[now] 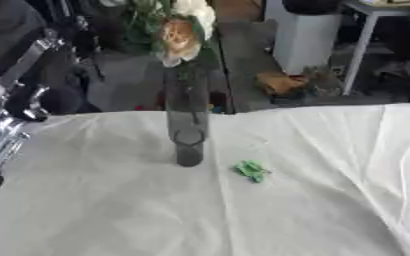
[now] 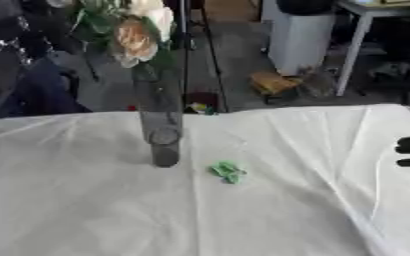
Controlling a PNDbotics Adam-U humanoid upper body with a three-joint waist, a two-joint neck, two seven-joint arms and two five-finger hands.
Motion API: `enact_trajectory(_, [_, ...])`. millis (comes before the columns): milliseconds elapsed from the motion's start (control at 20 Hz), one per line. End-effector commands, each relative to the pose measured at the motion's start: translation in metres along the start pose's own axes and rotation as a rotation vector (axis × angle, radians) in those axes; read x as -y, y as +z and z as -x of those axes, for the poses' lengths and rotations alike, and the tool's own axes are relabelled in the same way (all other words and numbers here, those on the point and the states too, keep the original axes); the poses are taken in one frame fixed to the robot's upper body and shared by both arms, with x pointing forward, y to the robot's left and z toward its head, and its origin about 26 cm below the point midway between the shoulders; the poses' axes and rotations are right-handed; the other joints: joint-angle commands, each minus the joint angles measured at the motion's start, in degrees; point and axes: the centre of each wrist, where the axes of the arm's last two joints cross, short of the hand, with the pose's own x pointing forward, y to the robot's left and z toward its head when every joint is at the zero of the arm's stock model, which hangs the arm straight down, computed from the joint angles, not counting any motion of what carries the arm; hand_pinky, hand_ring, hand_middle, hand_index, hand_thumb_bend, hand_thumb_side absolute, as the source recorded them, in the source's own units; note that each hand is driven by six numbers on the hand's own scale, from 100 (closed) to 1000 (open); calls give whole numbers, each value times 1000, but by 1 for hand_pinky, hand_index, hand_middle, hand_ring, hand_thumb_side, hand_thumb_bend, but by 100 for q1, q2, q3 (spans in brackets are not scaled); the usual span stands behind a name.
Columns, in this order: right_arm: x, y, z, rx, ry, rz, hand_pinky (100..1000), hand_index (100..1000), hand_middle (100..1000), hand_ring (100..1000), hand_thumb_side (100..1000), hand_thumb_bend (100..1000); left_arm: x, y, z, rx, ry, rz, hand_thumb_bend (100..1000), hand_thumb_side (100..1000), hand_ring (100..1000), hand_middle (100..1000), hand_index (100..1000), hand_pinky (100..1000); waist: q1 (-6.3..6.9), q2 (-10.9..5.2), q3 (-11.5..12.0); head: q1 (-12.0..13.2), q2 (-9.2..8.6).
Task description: Arrange flowers into the vase.
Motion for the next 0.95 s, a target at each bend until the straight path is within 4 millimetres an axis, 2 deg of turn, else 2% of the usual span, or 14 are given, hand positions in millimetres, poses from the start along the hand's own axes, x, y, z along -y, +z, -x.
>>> enact_trajectory(50, [9, -5, -11, 36, 15, 15, 644, 676, 659, 727, 873, 100, -4, 1, -9, 28, -7, -13, 1000, 731, 756, 580, 796, 829, -13, -63, 17, 11, -53])
enact_trajectory(350, [10, -3, -11, 34, 12, 19, 643, 669, 654, 725, 867, 100, 7, 10, -9, 27, 29, -38, 1000, 714, 745, 568, 792, 823, 4, -55, 68, 29, -100])
enact_trajectory(800, [10, -1, -9, 27, 7, 22, 642, 665, 651, 723, 872, 100, 16, 18, -9, 38, 61, -57, 1000, 713, 742, 563, 787, 819, -9, -43, 94, 4, -81])
enact_trajectory(950, [9, -2, -9, 28, 5, 20, 641, 660, 645, 721, 871, 100, 19, 21, -7, 26, 69, -60, 1000, 710, 738, 556, 785, 818, -33, -43, 100, -113, -113])
